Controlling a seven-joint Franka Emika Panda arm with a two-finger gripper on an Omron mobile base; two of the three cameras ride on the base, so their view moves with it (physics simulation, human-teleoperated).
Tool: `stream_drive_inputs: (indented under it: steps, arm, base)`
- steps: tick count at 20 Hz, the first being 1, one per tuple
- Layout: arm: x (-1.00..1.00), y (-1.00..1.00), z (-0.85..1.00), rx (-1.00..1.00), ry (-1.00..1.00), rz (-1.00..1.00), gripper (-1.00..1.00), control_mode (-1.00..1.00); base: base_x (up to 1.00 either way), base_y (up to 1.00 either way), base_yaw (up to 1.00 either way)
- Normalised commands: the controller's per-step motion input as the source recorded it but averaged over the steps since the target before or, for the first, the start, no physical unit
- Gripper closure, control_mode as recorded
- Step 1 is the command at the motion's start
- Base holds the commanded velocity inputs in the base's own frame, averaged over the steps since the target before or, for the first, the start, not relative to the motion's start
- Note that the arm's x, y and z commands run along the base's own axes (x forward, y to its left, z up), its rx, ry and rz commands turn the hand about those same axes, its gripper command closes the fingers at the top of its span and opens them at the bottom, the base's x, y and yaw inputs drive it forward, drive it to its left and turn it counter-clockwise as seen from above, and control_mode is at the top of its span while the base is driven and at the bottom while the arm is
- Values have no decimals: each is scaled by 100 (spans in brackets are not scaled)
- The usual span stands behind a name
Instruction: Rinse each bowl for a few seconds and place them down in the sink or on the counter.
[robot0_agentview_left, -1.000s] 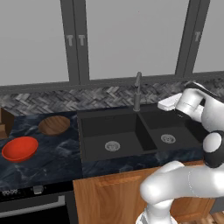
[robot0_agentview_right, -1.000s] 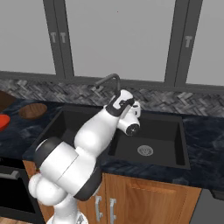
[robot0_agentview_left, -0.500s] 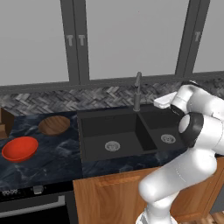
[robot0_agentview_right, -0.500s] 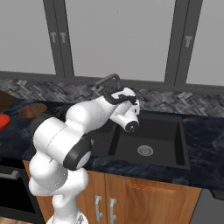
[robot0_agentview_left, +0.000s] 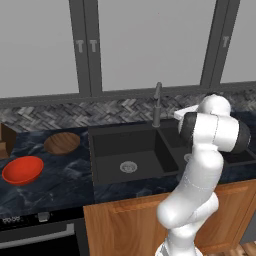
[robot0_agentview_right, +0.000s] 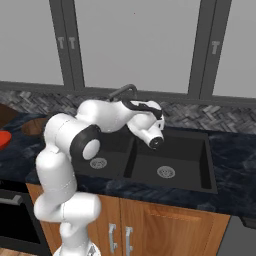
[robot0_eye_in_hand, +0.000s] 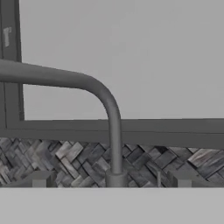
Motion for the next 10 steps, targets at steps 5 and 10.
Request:
stream_drive_inputs:
  steps: [5,10]
  arm:
    - [48,0,-32,2,-1,0,-100,-100]
    - [61,0,-13,1,-2,0,-100,-100]
  base:
    - [0,0,0]
    - [0,0,0]
